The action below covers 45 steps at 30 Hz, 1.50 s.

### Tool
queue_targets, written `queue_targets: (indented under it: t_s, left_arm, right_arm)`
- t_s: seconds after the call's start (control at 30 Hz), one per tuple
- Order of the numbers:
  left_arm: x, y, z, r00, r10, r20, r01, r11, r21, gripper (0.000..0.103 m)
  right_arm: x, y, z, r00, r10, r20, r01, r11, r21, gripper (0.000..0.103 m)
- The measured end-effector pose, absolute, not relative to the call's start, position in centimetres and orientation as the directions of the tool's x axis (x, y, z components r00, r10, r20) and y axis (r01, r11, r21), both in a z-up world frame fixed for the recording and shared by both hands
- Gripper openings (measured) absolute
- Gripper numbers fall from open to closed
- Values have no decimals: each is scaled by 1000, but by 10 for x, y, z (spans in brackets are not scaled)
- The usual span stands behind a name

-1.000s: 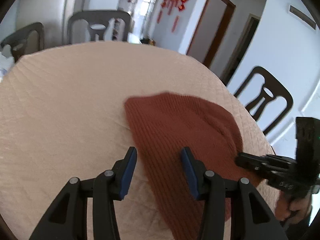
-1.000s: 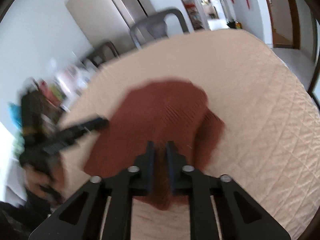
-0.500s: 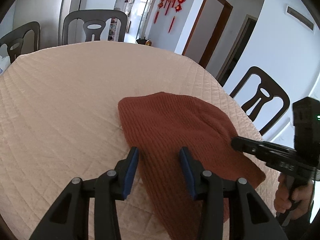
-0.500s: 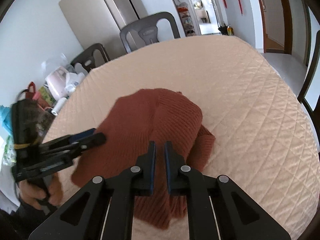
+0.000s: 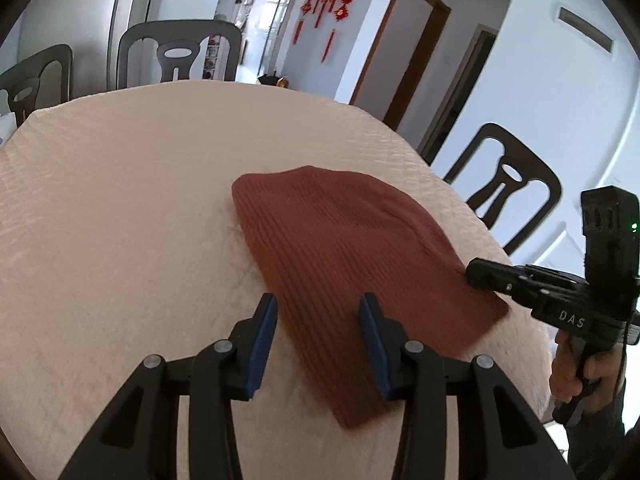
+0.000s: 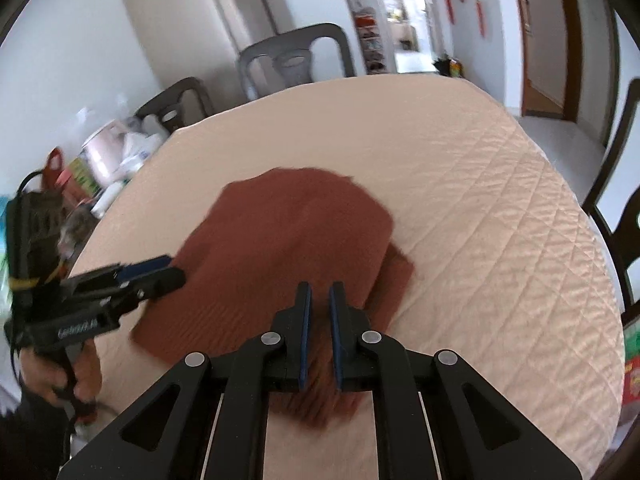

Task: Fold small clothes

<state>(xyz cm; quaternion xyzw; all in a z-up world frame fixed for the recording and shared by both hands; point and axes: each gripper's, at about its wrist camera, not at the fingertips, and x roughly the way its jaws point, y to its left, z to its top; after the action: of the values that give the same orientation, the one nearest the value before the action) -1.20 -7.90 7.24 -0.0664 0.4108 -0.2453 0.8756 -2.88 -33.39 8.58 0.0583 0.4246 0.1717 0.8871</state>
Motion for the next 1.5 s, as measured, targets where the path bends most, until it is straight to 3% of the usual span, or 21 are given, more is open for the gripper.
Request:
queue_targets:
  t_s: [0.13,0.3,0.6,0.8,1.03,1.13,1.2,1.23,1.27,1.4,1.5]
  left_arm:
    - [-24,-83,63,504,-490,-711,393,863,-317,45]
    - [-17,-93,48,484,-485,-728,366,868,-335,47]
    - [-8,-81,69,545,-466,-697,345,882,-321,46]
    - [17,-91,57,529,-455,-716,302,890,-342,46]
    - [20,-86,53,527,-469,-708,290,883,-369,48]
    - [22,-81,49,519,-487,-703,265,873,-409,50]
    - [21,-81,47,519,-486,-703,259,874,-412,51]
    - [20,-81,47,522,-485,-702,260,874,-411,51]
    - [20,-82,47,524,-484,-701,260,874,-410,51]
    - [21,-82,42,523,-490,-698,251,871,-423,56]
    - [23,-84,39,520,-495,-696,246,867,-433,58]
  right_arm:
    - [-40,-332,70,555,309,-773,-260,946,192,9]
    - [-36,-349,61,559,319,-765,-204,947,246,21]
    - [-36,-340,90,634,300,-713,-216,954,209,21]
    - [-14,-330,65,600,256,-758,-194,966,173,16]
    - [-12,-339,65,591,295,-751,-181,956,232,16]
    - [-11,-344,65,591,321,-740,-164,946,279,21]
    - [-7,-347,61,589,305,-748,-130,950,285,37]
    - [-5,-353,58,588,289,-755,-94,952,291,52]
    - [-4,-356,56,587,300,-752,-79,946,315,57]
    - [1,-371,43,557,398,-729,-54,893,447,60]
    - [4,-373,43,554,414,-723,-60,886,461,60]
